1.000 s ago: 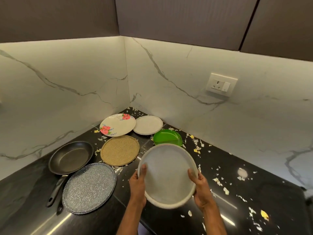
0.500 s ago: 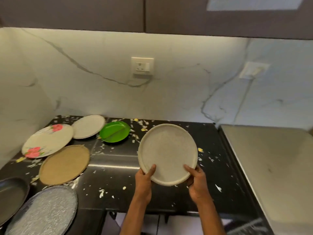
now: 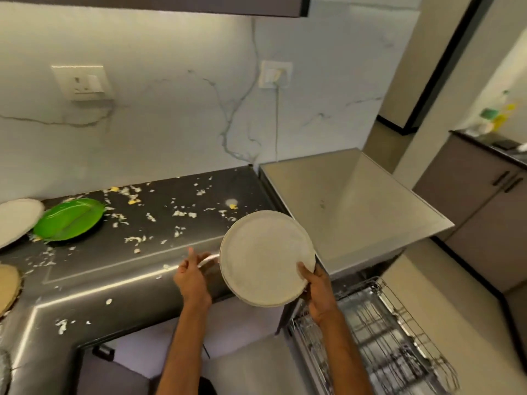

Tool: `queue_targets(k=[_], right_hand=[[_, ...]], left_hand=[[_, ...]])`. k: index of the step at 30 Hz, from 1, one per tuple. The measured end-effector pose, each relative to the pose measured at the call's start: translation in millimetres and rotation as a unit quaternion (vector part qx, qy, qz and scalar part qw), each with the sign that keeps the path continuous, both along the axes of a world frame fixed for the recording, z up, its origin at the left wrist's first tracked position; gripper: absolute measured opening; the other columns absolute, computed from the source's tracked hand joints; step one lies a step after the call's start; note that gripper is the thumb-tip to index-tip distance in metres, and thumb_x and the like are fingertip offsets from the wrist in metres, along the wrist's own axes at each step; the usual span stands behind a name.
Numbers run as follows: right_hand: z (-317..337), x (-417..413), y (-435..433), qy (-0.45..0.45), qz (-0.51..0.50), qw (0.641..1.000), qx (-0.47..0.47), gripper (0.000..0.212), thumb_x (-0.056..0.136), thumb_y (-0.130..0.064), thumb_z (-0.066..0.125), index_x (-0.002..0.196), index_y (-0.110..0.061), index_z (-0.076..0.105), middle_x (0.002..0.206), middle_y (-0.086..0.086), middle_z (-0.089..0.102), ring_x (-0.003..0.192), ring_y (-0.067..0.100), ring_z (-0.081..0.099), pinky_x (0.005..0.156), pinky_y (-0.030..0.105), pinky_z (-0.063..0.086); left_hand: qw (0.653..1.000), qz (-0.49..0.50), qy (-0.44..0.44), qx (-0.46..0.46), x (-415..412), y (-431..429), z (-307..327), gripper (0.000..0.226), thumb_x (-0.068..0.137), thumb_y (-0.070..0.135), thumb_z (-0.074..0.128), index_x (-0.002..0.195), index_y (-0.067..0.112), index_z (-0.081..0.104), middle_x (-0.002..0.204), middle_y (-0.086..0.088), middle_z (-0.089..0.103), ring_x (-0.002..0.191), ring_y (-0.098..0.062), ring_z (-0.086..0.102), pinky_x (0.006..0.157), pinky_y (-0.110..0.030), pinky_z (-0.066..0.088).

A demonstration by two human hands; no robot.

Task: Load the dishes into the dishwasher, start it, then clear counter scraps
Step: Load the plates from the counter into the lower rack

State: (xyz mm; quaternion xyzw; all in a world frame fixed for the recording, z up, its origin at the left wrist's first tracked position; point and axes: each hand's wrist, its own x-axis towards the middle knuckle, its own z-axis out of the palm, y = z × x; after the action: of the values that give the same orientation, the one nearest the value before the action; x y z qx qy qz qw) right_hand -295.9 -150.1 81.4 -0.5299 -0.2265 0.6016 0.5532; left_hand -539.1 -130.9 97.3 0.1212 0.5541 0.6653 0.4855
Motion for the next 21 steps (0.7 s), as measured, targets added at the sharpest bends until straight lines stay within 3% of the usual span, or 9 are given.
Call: queue_targets(k=[3, 5, 8, 11, 14, 16, 18, 21], right_hand=[[-11, 44, -1, -0.032, -0.003, 0.999, 0.003, 0.027, 0.092, -0.013, 0.066, 0.119, -0.014, 0.067, 0.111, 0.008, 0.074, 0.102, 0.03, 0.066, 0.073, 0.039, 0.059], [-19, 84, 0, -0.056, 0.001, 0.998, 0.01, 0.028, 0.093, -0.013, 0.065, 0.121, -0.013, 0.066, 0.111, 0.007, 0.073, 0.102, 0.03, 0.066, 0.071, 0.038, 0.06], [-30, 155, 0, -0.113, 0.021, 0.993, 0.02, 0.029, 0.093, -0.015, 0.067, 0.121, -0.013, 0.066, 0.112, 0.005, 0.073, 0.108, 0.03, 0.066, 0.077, 0.039, 0.06], [-38, 226, -12, -0.175, 0.076, 0.982, 0.012, 0.04, 0.088, -0.017, 0.074, 0.126, -0.018, 0.062, 0.117, 0.004, 0.071, 0.108, 0.026, 0.066, 0.078, 0.045, 0.061], [-47, 281, -34, -0.206, 0.111, 0.972, -0.003, 0.055, 0.077, -0.025, 0.077, 0.128, -0.019, 0.059, 0.115, 0.002, 0.07, 0.102, 0.02, 0.067, 0.064, 0.034, 0.06], [-66, 310, -49, -0.197, 0.124, 0.972, -0.029, 0.047, 0.08, -0.021, 0.078, 0.124, -0.024, 0.06, 0.114, 0.002, 0.07, 0.102, 0.02, 0.066, 0.064, 0.034, 0.06], [-90, 328, -64, -0.189, 0.131, 0.972, -0.052, 0.038, 0.086, -0.016, 0.075, 0.12, -0.027, 0.062, 0.112, 0.002, 0.071, 0.102, 0.022, 0.067, 0.066, 0.032, 0.059], [-144, 342, -86, -0.244, 0.117, 0.959, -0.084, 0.052, 0.073, -0.041, 0.076, 0.121, -0.027, 0.063, 0.11, 0.0, 0.072, 0.104, 0.022, 0.067, 0.072, 0.03, 0.059]], left_hand=[[0.987, -0.053, 0.15, -0.029, 25, 4, -15, 0.013, 0.098, 0.024, 0.061, 0.099, 0.011, 0.062, 0.101, -0.011, 0.071, 0.077, -0.028, 0.069, 0.064, -0.037, 0.059], [0.951, -0.116, 0.283, -0.034, 52, 9, -25, 0.007, 0.093, 0.015, 0.068, 0.099, 0.014, 0.063, 0.096, -0.01, 0.071, 0.081, -0.03, 0.07, 0.07, -0.044, 0.06], [0.859, -0.197, 0.473, -0.015, 99, 15, -35, 0.012, 0.087, 0.009, 0.072, 0.091, 0.018, 0.065, 0.084, 0.0, 0.069, 0.079, -0.024, 0.069, 0.077, -0.045, 0.058], [0.767, -0.287, 0.574, -0.017, 152, 18, -43, 0.016, 0.091, 0.021, 0.07, 0.106, 0.016, 0.068, 0.097, -0.001, 0.072, 0.092, -0.021, 0.068, 0.078, -0.032, 0.05], [0.704, -0.34, 0.623, -0.027, 196, 9, -61, 0.038, 0.094, 0.022, 0.065, 0.132, 0.018, 0.058, 0.125, -0.003, 0.066, 0.115, -0.023, 0.062, 0.091, -0.034, 0.047], [0.679, -0.373, 0.632, -0.025, 222, -5, -85, 0.046, 0.097, 0.023, 0.059, 0.141, 0.021, 0.05, 0.141, -0.002, 0.055, 0.128, -0.023, 0.053, 0.102, -0.037, 0.044], [0.687, -0.4, 0.605, -0.047, 245, -27, -111, 0.046, 0.1, 0.025, 0.054, 0.145, 0.024, 0.045, 0.145, -0.001, 0.051, 0.129, -0.023, 0.051, 0.102, -0.038, 0.043], [0.691, -0.442, 0.563, -0.097, 277, -66, -167, 0.045, 0.101, 0.03, 0.051, 0.146, 0.023, 0.045, 0.145, 0.0, 0.051, 0.127, -0.023, 0.053, 0.102, -0.034, 0.041]])
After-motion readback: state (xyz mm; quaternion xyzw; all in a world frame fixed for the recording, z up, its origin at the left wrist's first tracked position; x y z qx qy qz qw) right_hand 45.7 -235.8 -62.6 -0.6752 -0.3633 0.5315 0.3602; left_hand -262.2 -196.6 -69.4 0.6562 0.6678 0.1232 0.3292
